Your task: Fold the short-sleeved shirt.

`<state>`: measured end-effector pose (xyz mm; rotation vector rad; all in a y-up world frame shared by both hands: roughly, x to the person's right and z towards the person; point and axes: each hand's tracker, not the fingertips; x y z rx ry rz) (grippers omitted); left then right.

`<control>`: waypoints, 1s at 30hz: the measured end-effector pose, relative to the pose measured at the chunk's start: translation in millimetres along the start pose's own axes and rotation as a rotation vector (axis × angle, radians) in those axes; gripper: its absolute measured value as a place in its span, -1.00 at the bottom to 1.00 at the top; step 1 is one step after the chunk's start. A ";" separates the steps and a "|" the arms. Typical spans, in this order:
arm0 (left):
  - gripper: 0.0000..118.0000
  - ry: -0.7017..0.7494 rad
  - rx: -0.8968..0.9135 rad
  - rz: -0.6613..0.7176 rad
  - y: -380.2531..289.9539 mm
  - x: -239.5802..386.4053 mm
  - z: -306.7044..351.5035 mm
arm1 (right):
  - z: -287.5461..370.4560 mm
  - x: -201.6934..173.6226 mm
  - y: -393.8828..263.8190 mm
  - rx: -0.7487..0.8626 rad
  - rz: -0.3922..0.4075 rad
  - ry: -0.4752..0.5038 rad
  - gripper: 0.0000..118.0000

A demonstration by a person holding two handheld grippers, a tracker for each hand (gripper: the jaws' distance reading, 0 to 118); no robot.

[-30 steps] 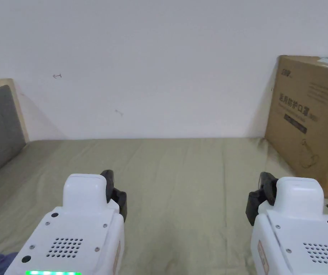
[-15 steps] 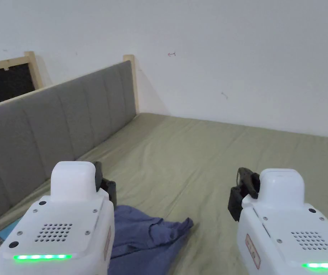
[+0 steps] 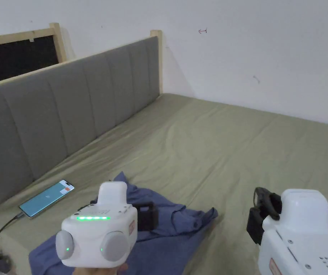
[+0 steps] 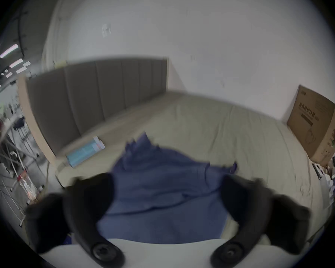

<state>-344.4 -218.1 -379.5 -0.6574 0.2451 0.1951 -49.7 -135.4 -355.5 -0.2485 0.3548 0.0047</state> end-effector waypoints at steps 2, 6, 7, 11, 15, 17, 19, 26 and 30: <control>0.99 -0.019 -0.080 0.042 -13.3 -2.0 -35.4 | -5.8 7.1 -6.6 -0.031 -0.004 -0.019 -1.00; 0.99 -0.033 -0.295 0.062 -28.0 -0.1 -94.9 | -15.3 16.0 -14.8 -0.074 -0.017 -0.028 -1.00; 0.99 -0.027 -0.352 0.050 -33.2 2.8 -110.6 | -17.7 18.4 -16.9 -0.085 -0.019 -0.031 -1.00; 1.00 0.055 -0.394 -0.147 -43.1 22.0 -131.1 | -27.4 27.3 -22.8 -0.120 -0.029 -0.033 -1.00; 0.99 0.030 -0.471 -0.049 -30.6 15.9 -135.8 | -35.5 37.4 -27.5 -0.151 -0.102 -0.028 -1.00; 0.91 0.054 -0.483 -0.097 -27.6 18.8 -136.5 | -36.0 42.0 -29.8 -0.156 -0.138 -0.018 -1.00; 0.72 0.061 -0.480 -0.104 -24.7 21.5 -133.6 | -35.5 43.5 -31.5 -0.160 -0.135 -0.022 -1.00; -0.88 0.150 -0.396 -0.111 -21.2 13.8 -114.5 | -27.0 57.4 -35.3 -0.177 -0.158 -0.066 -1.00; -0.88 0.139 -0.396 -0.069 -18.4 3.8 -111.2 | -17.4 68.5 -33.9 -0.174 -0.203 -0.080 -1.00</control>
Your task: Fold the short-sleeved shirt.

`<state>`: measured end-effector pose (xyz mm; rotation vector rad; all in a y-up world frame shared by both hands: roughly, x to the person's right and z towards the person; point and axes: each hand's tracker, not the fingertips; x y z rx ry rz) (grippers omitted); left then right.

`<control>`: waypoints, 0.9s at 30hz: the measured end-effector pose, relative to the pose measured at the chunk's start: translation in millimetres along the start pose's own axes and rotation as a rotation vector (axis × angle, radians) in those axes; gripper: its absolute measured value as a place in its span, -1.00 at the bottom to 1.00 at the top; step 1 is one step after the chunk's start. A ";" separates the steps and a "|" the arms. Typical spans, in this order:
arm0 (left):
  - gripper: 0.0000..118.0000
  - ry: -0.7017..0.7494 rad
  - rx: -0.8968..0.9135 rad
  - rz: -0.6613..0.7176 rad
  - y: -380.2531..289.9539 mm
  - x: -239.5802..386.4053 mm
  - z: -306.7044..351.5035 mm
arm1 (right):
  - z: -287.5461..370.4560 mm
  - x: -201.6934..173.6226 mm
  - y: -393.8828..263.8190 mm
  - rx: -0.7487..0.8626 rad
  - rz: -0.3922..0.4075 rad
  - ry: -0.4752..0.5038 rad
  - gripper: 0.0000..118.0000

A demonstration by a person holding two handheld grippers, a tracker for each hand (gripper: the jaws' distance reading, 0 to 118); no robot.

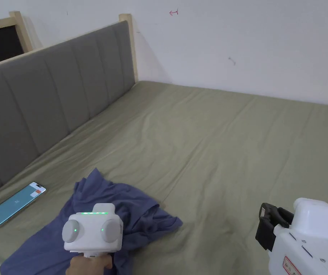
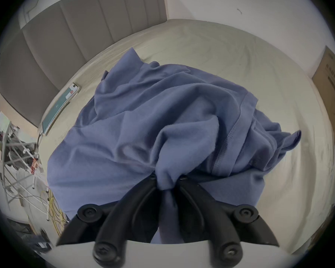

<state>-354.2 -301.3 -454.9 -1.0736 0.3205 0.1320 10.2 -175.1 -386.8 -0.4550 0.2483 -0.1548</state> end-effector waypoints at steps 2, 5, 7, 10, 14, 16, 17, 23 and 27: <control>-0.88 -0.019 -0.023 0.037 7.4 -4.1 8.6 | 7.7 6.8 4.0 0.012 -0.005 -0.020 -1.00; -0.88 -0.045 0.005 0.084 12.7 -9.1 27.3 | 21.7 21.2 13.1 0.052 -0.023 -0.055 -1.00; -0.88 -0.077 0.026 0.103 14.7 -10.1 44.8 | 31.9 32.9 19.5 0.080 -0.049 -0.081 -1.00; -0.88 -0.204 0.123 0.164 21.2 -8.3 82.6 | 48.2 52.9 27.2 0.122 -0.094 -0.125 -1.00; -0.88 -0.217 0.247 0.026 40.1 29.9 134.9 | 75.5 81.5 33.5 0.176 -0.165 -0.173 -1.00; -0.88 -0.289 0.295 0.009 49.7 55.3 158.8 | 90.5 94.9 37.0 0.203 -0.173 -0.216 -1.00; -0.88 -0.342 0.323 -0.016 54.7 70.2 173.1 | 99.2 101.9 38.6 0.225 -0.176 -0.242 -1.00; -0.88 -0.582 0.447 -0.270 72.5 192.7 256.2 | 153.0 140.5 48.2 0.319 -0.202 -0.377 -1.00; -0.88 -0.720 0.504 -0.410 67.8 276.7 305.5 | 184.2 160.6 48.8 0.353 -0.204 -0.459 -1.00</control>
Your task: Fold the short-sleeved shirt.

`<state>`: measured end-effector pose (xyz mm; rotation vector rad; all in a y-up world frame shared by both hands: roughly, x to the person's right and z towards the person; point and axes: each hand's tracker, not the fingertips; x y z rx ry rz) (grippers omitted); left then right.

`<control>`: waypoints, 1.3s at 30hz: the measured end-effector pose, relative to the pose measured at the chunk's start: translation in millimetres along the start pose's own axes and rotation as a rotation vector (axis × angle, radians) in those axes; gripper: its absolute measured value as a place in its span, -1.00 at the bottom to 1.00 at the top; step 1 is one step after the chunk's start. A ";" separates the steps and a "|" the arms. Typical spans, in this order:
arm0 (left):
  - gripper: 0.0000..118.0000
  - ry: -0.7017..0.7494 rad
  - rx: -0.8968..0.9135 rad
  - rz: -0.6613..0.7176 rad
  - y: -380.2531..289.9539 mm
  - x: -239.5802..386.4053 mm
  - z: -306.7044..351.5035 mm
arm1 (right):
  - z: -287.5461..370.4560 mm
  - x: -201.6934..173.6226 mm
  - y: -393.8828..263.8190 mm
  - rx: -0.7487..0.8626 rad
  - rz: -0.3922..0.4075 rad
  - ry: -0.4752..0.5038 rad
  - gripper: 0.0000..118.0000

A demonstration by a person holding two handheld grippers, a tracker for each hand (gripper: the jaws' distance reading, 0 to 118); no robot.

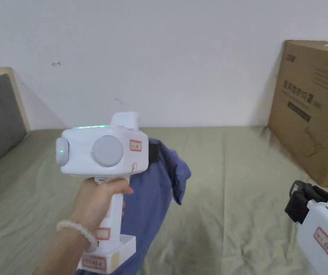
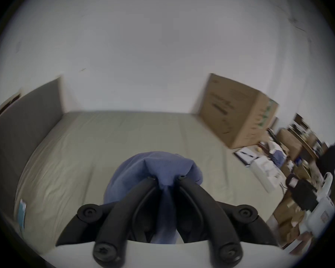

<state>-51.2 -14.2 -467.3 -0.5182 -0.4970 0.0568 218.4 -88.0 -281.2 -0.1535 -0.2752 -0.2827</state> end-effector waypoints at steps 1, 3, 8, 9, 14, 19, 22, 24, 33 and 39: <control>-0.88 -0.033 0.016 -0.045 3.8 22.9 -5.5 | 4.7 7.4 2.3 0.012 0.007 -0.018 -1.00; -0.88 -0.119 0.000 -0.076 4.2 64.0 -19.1 | 13.4 22.7 5.3 0.024 0.025 -0.059 -1.00; -0.89 -0.222 -0.177 -0.077 -55.0 130.1 -84.1 | 23.0 61.7 0.4 0.005 -0.010 -0.132 -1.00; -0.89 -0.232 -0.235 -0.065 -76.6 138.5 -101.4 | 23.0 68.5 -2.7 -0.013 -0.019 -0.145 -1.00; -0.89 -0.214 -0.602 -0.091 -222.9 165.9 -183.2 | 27.8 98.2 -22.6 -0.091 -0.022 -0.207 -1.00; -0.82 -0.187 -0.631 -0.111 -261.7 168.9 -189.9 | 28.4 115.3 -32.7 -0.144 -0.007 -0.239 -1.00; 0.49 -0.244 -0.617 -0.054 -236.2 159.3 -182.8 | 24.8 119.9 -33.7 -0.148 -0.025 -0.248 -1.00; 0.98 -0.257 -0.578 -0.044 -219.5 152.5 -170.3 | 21.0 118.7 -32.8 -0.146 -0.051 -0.239 -1.00; -0.18 -0.105 -0.458 0.188 -182.2 32.7 -110.8 | -1.9 73.6 -41.6 -0.188 0.005 -0.122 -1.00; -1.00 0.105 -0.462 0.299 -199.0 -72.1 -102.0 | -34.1 38.0 -61.2 -0.259 0.063 -0.040 -1.00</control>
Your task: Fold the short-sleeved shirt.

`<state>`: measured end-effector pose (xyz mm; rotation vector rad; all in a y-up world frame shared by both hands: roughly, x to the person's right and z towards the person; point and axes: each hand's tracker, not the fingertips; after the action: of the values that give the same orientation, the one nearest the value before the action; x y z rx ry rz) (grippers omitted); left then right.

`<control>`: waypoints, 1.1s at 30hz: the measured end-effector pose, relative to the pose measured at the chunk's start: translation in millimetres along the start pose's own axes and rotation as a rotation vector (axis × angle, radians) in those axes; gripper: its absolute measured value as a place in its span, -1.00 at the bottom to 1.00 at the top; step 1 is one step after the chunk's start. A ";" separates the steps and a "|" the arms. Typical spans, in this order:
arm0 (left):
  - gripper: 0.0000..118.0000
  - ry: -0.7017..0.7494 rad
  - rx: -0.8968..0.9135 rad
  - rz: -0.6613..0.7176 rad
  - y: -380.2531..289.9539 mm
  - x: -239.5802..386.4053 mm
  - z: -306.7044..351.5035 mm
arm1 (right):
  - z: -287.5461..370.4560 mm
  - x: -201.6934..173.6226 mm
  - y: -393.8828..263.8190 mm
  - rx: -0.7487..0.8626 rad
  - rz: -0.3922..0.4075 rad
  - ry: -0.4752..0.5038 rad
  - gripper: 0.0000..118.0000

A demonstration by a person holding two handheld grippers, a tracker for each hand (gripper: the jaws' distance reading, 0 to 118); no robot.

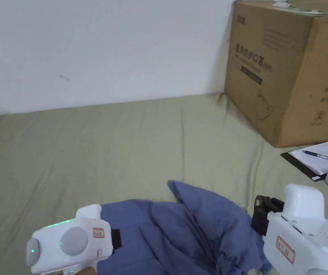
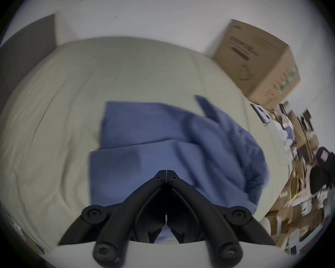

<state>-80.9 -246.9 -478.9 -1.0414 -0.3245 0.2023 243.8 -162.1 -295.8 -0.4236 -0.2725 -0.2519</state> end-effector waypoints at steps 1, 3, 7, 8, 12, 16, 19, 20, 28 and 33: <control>-1.00 0.000 0.002 0.057 1.8 -15.9 -2.2 | -6.8 -5.6 -1.1 -0.014 0.009 0.012 -1.00; -1.00 0.041 -0.008 0.090 9.8 -41.6 -10.1 | -21.0 -14.9 -3.2 -0.034 0.025 0.027 -1.00; -0.85 0.090 0.011 0.115 40.3 -62.5 -25.4 | -49.3 -26.6 -6.3 -0.074 0.054 0.035 -1.00; -0.44 0.088 0.025 0.128 51.1 -65.4 -30.4 | -56.7 -28.1 -7.3 -0.086 0.055 0.038 -1.00; 0.93 0.062 0.039 0.152 97.6 -59.2 -61.8 | -80.5 -29.3 -12.1 -0.132 0.063 0.036 -1.00; 0.93 0.092 -0.015 0.089 128.3 -40.4 -108.8 | -97.5 -22.8 -17.5 -0.170 0.081 0.014 -1.00; 0.87 0.135 -0.084 0.059 127.0 -27.6 -150.6 | -104.5 -12.3 -19.7 -0.190 0.067 0.006 -1.00; 0.87 0.179 -0.120 0.031 122.0 -22.5 -164.9 | -106.3 -7.8 -19.8 -0.197 0.066 0.001 -1.00; -0.16 0.282 -0.056 -0.169 121.7 -3.1 -142.3 | -120.6 36.9 -16.3 -0.264 0.022 -0.031 -1.00; -0.98 0.176 -0.026 -0.033 128.1 -25.0 -103.3 | -163.8 54.9 9.6 -0.388 0.102 0.064 -0.58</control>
<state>-68.8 -275.5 -642.4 -1.0704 -0.1857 0.0759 331.7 -234.9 -425.9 -0.8097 -0.1376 -0.2182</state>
